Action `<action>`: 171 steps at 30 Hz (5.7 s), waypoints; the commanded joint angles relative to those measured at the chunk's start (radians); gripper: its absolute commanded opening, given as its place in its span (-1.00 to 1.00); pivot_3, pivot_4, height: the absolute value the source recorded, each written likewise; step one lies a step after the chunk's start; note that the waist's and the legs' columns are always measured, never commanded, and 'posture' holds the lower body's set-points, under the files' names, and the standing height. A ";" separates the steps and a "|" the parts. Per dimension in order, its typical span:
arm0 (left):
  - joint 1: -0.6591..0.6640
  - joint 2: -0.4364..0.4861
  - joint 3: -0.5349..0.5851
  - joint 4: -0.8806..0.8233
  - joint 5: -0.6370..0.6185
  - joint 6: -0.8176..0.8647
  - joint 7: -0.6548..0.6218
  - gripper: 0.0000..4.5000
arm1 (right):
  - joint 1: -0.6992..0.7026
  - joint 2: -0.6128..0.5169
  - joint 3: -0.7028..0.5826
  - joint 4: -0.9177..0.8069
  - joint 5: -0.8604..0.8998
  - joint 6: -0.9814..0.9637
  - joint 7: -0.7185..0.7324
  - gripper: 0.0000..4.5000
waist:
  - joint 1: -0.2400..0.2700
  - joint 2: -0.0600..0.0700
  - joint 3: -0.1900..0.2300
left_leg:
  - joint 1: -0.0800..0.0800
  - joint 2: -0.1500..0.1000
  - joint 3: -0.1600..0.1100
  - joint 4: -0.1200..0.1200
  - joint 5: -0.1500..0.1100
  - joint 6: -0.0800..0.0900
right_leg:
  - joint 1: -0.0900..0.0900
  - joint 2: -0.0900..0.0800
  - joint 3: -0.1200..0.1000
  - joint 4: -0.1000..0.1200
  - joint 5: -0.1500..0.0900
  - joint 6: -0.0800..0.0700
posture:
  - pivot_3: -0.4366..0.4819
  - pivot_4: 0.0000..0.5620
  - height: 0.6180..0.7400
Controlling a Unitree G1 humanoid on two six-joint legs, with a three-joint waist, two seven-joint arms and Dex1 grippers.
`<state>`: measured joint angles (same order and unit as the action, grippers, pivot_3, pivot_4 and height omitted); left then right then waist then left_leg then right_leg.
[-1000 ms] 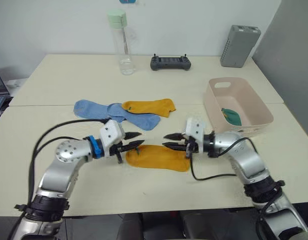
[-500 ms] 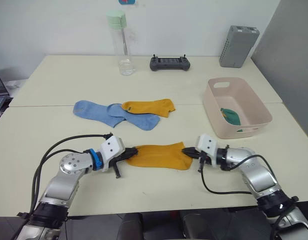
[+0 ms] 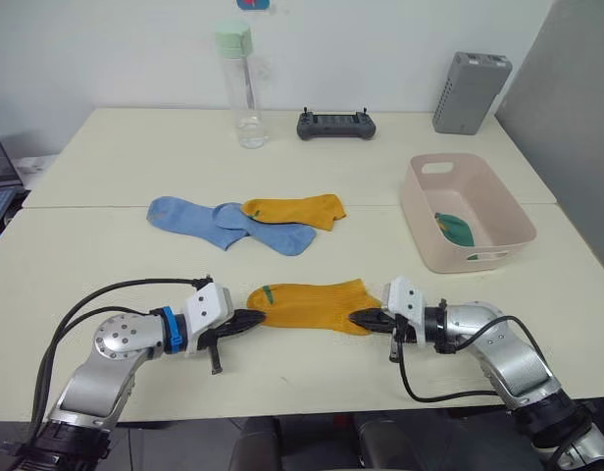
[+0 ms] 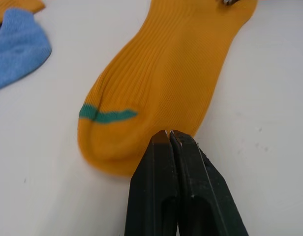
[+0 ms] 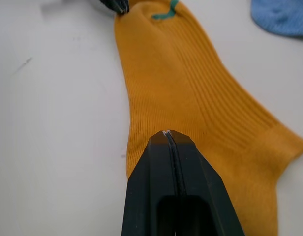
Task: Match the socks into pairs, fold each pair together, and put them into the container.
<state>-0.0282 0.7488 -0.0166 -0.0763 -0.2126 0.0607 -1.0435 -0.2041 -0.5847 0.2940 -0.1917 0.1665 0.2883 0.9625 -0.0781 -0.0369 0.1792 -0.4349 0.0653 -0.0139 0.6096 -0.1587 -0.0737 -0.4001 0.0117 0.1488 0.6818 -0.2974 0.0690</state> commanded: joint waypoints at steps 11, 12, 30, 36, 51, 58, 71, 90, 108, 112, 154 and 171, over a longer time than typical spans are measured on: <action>-0.022 -0.107 0.308 -0.037 -0.177 0.161 0.290 -0.82 | 0.003 0.025 -0.274 -0.134 0.116 0.062 -0.175 -0.73 | -0.004 -0.001 -0.001 | 0.001 0.001 -0.002 0.000 0.000 0.000 | 0.001 0.001 -0.001 0.001 0.001 0.001 | -0.05 -0.47 1.00; -0.024 -0.114 0.317 -0.036 -0.178 0.166 0.302 -0.72 | 0.001 0.033 -0.275 -0.133 0.110 0.061 -0.190 -0.58 | -0.004 -0.001 -0.001 | 0.001 0.001 -0.002 0.000 0.000 0.000 | 0.002 0.001 -0.001 0.000 0.001 0.001 | -0.05 -0.47 1.00; -0.171 -0.140 0.135 0.002 -0.003 0.081 0.329 0.99 | -0.087 0.075 -0.199 -0.135 0.063 0.127 -0.277 1.00 | 0.000 -0.001 -0.001 | 0.002 -0.001 -0.001 0.000 0.000 0.000 | 0.005 0.001 0.000 -0.001 0.001 0.000 | -0.05 -0.47 1.00; -0.402 -0.241 -0.008 0.114 0.069 0.095 0.359 0.99 | -0.156 0.100 -0.187 -0.126 0.046 0.202 -0.328 1.00 | 0.001 -0.002 -0.001 | 0.002 -0.001 -0.002 0.000 0.000 0.000 | 0.006 0.002 0.000 -0.001 0.004 0.006 | -0.05 -0.47 1.00; -0.285 -0.275 0.106 -0.065 -0.080 0.170 0.374 0.99 | -0.644 0.331 -0.092 0.662 -0.118 -0.016 -0.390 1.00 | -0.005 -0.001 -0.001 | 0.001 0.000 -0.004 -0.002 0.000 0.000 | 0.005 0.003 -0.001 -0.001 0.005 0.002 | -0.05 -0.47 1.00; -0.209 -0.295 0.095 -0.194 -0.072 0.213 0.440 0.99 | -0.823 0.452 -0.137 1.131 -0.151 -0.180 -0.476 1.00 | -0.006 -0.001 -0.001 | 0.001 0.000 -0.005 -0.002 0.000 0.000 | 0.006 0.003 -0.002 -0.001 0.006 0.002 | -0.05 -0.47 1.00; -0.183 -0.309 0.089 -0.244 -0.076 0.251 0.469 1.00 | -0.914 0.504 -0.207 1.364 -0.154 -0.255 -0.471 -0.34 | -0.019 0.000 0.000 | 0.001 0.000 -0.007 -0.002 0.000 0.000 | 0.006 0.003 -0.003 -0.001 0.006 0.002 | -0.05 -0.47 1.00; -0.180 -0.263 0.100 -0.253 -0.090 0.263 0.421 1.00 | -0.756 0.483 -0.239 1.005 -0.095 -0.105 -0.320 -0.99 | -0.021 0.000 0.000 | 0.001 0.000 -0.007 -0.003 0.000 0.000 | 0.006 0.003 -0.004 -0.001 0.005 0.001 | -0.05 -0.47 1.00; -0.151 -0.071 0.076 -0.101 -0.013 0.072 0.216 1.00 | -0.181 0.166 -0.318 -0.325 0.303 0.858 -0.277 -0.99 | -0.005 0.001 0.000 | 0.000 0.000 -0.007 -0.006 0.000 0.000 | 0.002 0.003 -0.003 -0.001 -0.003 -0.004 | -0.05 -0.47 1.00; -0.236 -0.072 -0.014 0.043 0.101 -0.108 0.186 1.00 | -0.161 0.151 -0.339 -0.371 0.370 0.914 -0.296 -0.99 | -0.003 0.001 0.000 | 0.000 -0.001 -0.007 -0.005 0.000 0.000 | 0.002 0.003 -0.002 -0.002 -0.003 -0.004 | -0.05 -0.47 1.00; -0.514 -0.084 -0.091 0.223 0.270 -0.315 0.231 -0.98 | -0.372 0.098 -0.246 0.017 0.274 0.410 -0.285 -1.00 | -0.004 0.000 0.000 | -0.010 0.000 -0.009 -0.002 0.000 0.000 | -0.005 0.004 -0.005 0.000 0.001 0.003 | -0.05 -0.47 1.00; -0.446 -0.087 -0.139 0.330 0.314 -0.514 0.202 0.37 | -0.296 0.070 -0.275 -0.116 0.329 0.497 -0.277 -1.00 | 0.000 0.001 0.000 | -0.010 0.000 -0.010 -0.001 0.000 0.000 | -0.004 0.003 -0.006 0.000 0.004 0.001 | -0.05 -0.47 1.00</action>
<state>-0.4458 0.6665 -0.1462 0.2233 0.0572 -0.3795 -0.8774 -0.5016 -0.5122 0.0495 -0.2533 0.4762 0.7787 0.6968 -0.0776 -0.0362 0.1792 -0.4449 0.0648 -0.0233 0.6092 -0.1585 -0.0733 -0.4044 0.0152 0.1432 0.6818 -0.2936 0.0715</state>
